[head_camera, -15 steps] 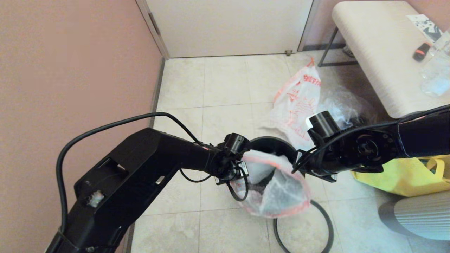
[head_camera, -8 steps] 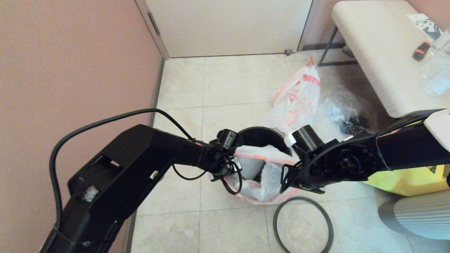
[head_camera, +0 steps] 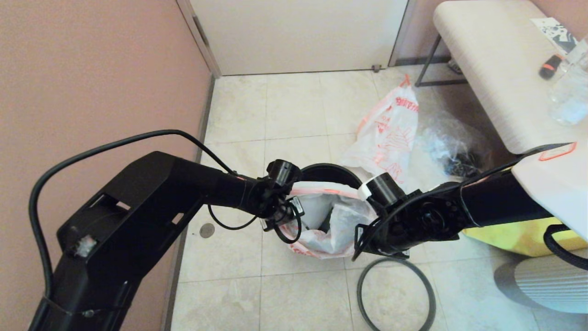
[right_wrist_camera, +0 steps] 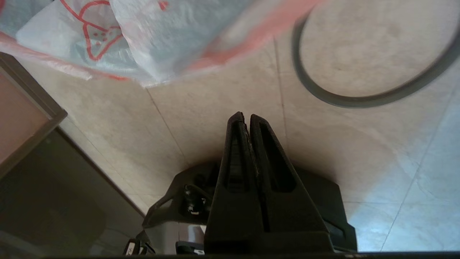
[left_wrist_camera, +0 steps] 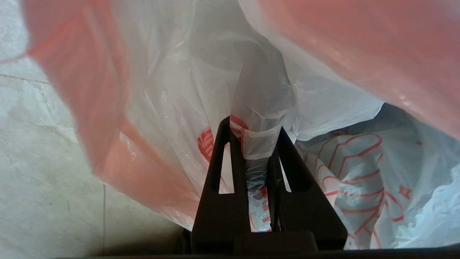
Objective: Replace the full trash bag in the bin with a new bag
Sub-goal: Put the new garbage bag on the trash can
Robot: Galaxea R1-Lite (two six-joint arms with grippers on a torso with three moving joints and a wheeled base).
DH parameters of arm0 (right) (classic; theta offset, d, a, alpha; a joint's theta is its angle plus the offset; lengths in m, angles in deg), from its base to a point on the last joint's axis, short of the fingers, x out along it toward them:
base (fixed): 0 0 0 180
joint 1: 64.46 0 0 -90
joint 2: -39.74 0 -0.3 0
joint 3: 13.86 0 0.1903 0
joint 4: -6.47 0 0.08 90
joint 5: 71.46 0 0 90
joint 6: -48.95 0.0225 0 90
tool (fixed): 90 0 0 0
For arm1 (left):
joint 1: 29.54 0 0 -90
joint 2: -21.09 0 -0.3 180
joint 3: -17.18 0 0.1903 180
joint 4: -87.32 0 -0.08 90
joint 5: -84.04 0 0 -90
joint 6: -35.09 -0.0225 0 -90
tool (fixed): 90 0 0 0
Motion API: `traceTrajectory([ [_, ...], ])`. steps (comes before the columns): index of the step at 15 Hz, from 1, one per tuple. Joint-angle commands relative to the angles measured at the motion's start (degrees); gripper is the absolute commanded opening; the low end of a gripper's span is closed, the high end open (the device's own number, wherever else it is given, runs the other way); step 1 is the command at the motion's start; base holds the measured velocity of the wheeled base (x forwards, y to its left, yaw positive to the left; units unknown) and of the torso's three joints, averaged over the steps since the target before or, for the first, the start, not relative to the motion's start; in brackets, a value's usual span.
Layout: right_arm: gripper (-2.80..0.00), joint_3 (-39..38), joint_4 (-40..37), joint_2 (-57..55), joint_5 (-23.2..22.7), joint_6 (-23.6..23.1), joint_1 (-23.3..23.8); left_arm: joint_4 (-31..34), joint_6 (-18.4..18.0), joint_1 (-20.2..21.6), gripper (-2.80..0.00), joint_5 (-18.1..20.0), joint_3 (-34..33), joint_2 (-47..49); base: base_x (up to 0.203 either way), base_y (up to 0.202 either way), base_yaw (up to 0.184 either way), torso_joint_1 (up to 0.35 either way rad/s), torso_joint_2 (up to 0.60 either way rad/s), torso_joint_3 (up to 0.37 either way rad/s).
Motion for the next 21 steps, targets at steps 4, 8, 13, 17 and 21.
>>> traceTrajectory([
  [4, -2.8, 7.2, 0.2, -10.1, 0.1, 0.0, 0.8, 0.1, 0.3, 0.6, -2.8, 0.1, 0.5, 0.1, 0.0, 0.0, 0.0, 0.0, 0.0, 0.0],
  [8, -2.8, 16.3, 0.2, -16.6, 0.2, -1.6, 4.3, 0.1, 0.2, 1.1, -2.8, 2.0, 0.6, 1.2, 0.0, 0.0, 0.0, 0.0, 0.0, 0.0],
  [13, -2.8, 24.1, 0.2, -20.7, 0.1, -3.3, 9.7, 0.6, 0.0, 1.2, -2.8, 4.7, -0.7, 1.2, 0.0, 0.0, 0.0, 0.0, 0.0, 0.0],
  [17, -2.8, 28.2, 0.1, -21.0, -1.5, -3.3, 12.9, 2.7, -0.3, 1.1, -2.8, 7.3, -0.9, 0.3, 0.0, 0.0, 0.0, 0.0, 0.0, 0.0],
  [21, -2.8, 26.4, -1.4, -17.1, -1.7, -2.8, 13.4, 5.5, -0.5, 1.2, -2.8, 8.9, -0.3, -0.1, 0.0, 0.0, 0.0, 0.0, 0.0, 0.0],
])
